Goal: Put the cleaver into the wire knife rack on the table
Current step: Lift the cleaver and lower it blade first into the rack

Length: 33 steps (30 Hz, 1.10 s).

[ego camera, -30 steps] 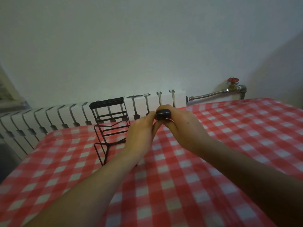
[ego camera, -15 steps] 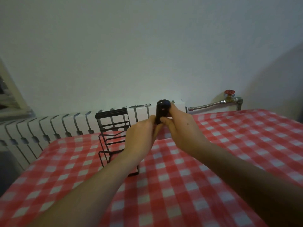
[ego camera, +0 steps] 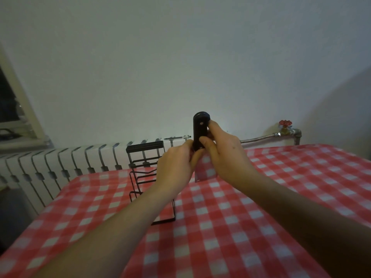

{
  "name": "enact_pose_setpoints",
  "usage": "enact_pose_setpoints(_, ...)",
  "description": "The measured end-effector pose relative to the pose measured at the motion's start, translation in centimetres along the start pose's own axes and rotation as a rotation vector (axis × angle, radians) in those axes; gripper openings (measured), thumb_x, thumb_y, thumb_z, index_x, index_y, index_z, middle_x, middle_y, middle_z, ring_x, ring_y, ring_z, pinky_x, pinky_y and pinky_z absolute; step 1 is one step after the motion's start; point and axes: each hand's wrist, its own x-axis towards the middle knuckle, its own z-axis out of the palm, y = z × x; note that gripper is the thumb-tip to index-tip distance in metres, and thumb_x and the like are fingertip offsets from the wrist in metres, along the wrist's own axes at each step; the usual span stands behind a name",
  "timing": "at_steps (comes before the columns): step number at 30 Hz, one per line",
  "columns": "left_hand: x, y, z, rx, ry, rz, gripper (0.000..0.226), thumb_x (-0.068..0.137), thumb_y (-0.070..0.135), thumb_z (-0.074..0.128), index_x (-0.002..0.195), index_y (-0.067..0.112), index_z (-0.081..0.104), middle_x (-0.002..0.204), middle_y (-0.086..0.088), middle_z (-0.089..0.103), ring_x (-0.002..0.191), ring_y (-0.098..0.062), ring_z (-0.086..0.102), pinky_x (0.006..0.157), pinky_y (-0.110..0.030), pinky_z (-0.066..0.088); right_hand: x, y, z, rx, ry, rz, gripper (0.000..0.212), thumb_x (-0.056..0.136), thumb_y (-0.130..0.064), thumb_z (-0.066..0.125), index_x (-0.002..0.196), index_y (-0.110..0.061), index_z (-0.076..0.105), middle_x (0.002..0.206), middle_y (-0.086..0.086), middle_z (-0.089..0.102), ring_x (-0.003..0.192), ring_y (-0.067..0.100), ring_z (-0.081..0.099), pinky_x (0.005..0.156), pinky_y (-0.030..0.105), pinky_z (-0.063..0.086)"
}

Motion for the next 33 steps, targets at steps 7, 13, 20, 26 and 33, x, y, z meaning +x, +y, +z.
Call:
enact_pose_setpoints(7,1.1,-0.5,-0.9,-0.070,-0.044,-0.073,0.039,0.094,0.061,0.049,0.100,0.026,0.065,0.075,0.007,0.069,0.070,-0.019,0.065,0.061,-0.043,0.055,1.6,-0.8,0.3,-0.001,0.021,0.056,0.041,0.101,-0.025,0.046,0.141,-0.031,0.041,0.103,-0.004,0.066,0.089,0.021,0.063,0.073,0.038,0.051)
enact_pose_setpoints(13,2.3,-1.1,-2.0,-0.192,-0.080,-0.115,0.038,0.093,0.060,0.053,0.102,0.026,0.066,0.080,0.010,0.072,0.075,-0.015,0.068,0.067,-0.044,0.057,3.2,-1.6,0.6,0.020,0.010,0.076,0.042,0.102,-0.026,0.045,0.143,-0.032,0.040,0.105,0.002,0.069,0.092,0.025,0.065,0.079,0.048,0.053)
enact_pose_setpoints(20,3.4,-1.7,-3.6,-0.340,-0.100,-0.172,0.032,0.089,0.058,0.059,0.101,0.029,0.066,0.077,0.007,0.074,0.077,-0.015,0.071,0.073,-0.046,0.058,5.1,-2.9,0.7,0.033,0.002,0.045,0.040,0.101,-0.023,0.046,0.140,-0.029,0.044,0.097,0.004,0.069,0.087,0.026,0.066,0.077,0.049,0.054)
enact_pose_setpoints(26,4.2,-2.2,-4.6,-0.471,-0.124,-0.209,0.023,0.089,0.053,0.062,0.100,0.033,0.067,0.079,0.001,0.076,0.072,-0.017,0.071,0.072,-0.050,0.058,6.5,-3.7,0.8,0.059,-0.015,0.040,0.041,0.101,-0.024,0.047,0.140,-0.034,0.045,0.095,0.001,0.068,0.088,0.026,0.065,0.077,0.050,0.054)
enact_pose_setpoints(33,4.9,-3.1,-5.8,-0.477,-0.113,-0.218,0.007,0.091,0.052,0.059,0.090,0.046,0.062,0.079,0.008,0.076,0.069,-0.007,0.069,0.070,-0.047,0.060,7.8,-4.1,1.1,0.162,-0.011,0.044,0.037,0.101,-0.024,0.048,0.135,-0.038,0.051,0.092,-0.005,0.069,0.086,0.018,0.067,0.073,0.036,0.056)
